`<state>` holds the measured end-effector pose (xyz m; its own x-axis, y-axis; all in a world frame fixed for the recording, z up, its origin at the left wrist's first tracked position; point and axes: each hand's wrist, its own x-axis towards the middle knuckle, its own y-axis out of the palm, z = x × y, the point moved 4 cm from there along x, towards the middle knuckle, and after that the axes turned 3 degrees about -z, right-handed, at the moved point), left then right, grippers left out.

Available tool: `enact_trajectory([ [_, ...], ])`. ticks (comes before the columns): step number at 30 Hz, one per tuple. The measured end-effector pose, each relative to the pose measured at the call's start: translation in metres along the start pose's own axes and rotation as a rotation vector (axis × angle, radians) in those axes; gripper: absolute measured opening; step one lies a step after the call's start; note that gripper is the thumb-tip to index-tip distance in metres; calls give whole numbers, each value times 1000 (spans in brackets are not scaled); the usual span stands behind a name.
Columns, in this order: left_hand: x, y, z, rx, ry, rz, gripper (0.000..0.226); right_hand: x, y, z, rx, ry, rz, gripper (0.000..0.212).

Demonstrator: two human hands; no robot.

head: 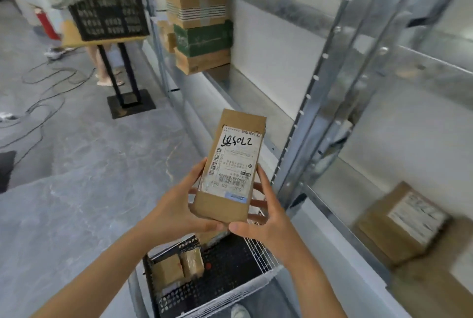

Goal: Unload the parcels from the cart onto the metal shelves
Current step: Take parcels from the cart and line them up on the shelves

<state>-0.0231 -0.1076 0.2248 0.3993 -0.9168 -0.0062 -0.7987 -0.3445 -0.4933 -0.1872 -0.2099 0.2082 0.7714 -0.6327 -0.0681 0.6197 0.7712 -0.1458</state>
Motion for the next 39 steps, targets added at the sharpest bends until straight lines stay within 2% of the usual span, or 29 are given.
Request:
enact_trajectory([
  [7,-26,41,-49,-23,134,252,121,-95,-21,7,28,16,-274,112],
  [14,-43,111,-118,-48,278,415,116,-188,-69,15,-12,44,-545,113],
  [26,-117,282,-221,-95,455,743,103,-381,-151,-3,7,115,-924,111],
  [33,-180,380,-265,-114,531,905,116,-498,-188,-21,-9,164,-1083,113],
  [39,-245,450,-303,-51,656,1040,113,-597,-195,-31,-10,171,-1261,111],
])
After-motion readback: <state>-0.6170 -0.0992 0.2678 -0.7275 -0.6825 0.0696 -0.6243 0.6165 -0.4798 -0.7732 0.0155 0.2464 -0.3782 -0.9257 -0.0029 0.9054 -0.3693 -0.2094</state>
